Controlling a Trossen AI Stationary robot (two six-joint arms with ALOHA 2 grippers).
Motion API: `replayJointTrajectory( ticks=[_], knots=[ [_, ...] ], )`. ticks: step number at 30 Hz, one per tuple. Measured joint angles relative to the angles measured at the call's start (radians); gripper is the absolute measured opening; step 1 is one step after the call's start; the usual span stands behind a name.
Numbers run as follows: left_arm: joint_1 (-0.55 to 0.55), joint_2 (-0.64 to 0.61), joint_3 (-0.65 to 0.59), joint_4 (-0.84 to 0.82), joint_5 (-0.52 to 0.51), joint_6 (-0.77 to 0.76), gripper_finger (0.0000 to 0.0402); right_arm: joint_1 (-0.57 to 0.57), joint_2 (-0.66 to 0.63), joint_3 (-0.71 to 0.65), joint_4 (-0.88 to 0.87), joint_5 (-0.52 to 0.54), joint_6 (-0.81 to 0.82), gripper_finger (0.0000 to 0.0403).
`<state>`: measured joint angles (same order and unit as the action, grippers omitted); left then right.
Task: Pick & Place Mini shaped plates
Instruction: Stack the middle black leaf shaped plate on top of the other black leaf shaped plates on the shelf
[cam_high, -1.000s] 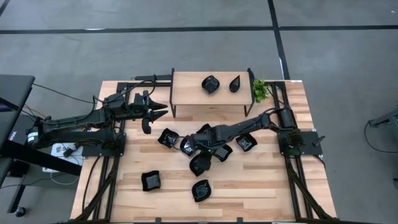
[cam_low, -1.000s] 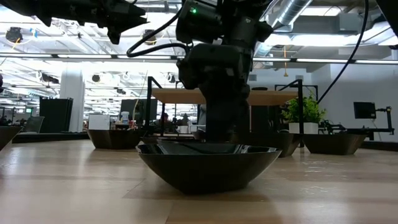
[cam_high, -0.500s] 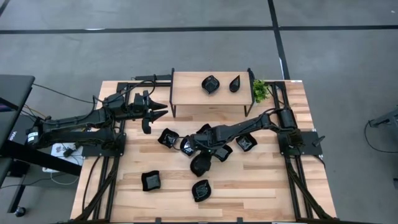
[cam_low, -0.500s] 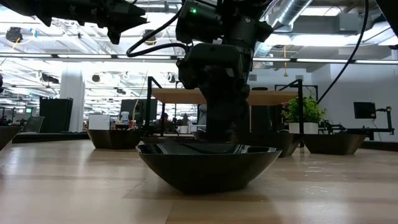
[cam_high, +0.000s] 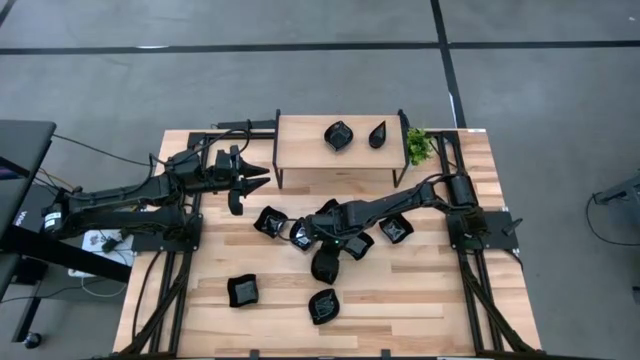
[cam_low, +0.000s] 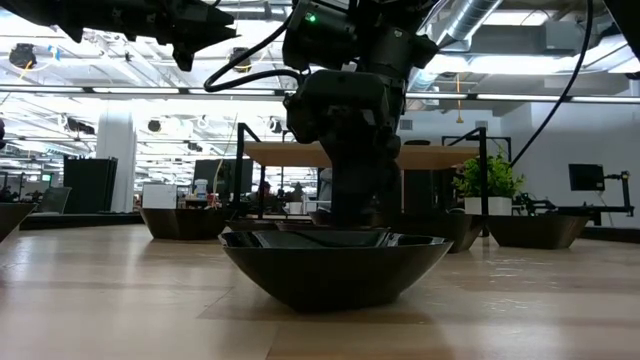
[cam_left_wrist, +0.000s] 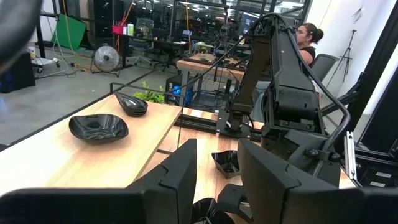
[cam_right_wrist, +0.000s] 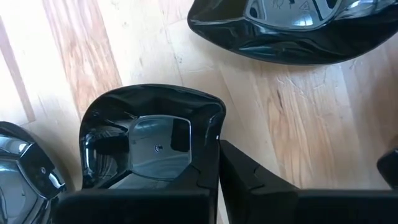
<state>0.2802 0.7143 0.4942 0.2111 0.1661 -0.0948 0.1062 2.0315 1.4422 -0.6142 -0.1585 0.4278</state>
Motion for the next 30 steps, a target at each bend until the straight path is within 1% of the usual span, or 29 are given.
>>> replayJointTrajectory(
  ticks=[13, 22, 30],
  knots=[
    [0.000, 0.000, 0.000, 0.009, 0.000, 0.000, 0.0118, -0.003, -0.001, 0.000, -0.002, 0.001, 0.001, 0.0000],
    [0.000, 0.000, 0.000, 0.016, 0.000, 0.000, 0.0118, -0.005, -0.057, -0.001, 0.000, 0.012, 0.016, 0.0000],
    [0.000, 0.000, 0.000, 0.022, 0.000, 0.000, 0.0118, -0.005, -0.068, 0.000, -0.007, 0.013, 0.019, 0.0000]
  ],
)
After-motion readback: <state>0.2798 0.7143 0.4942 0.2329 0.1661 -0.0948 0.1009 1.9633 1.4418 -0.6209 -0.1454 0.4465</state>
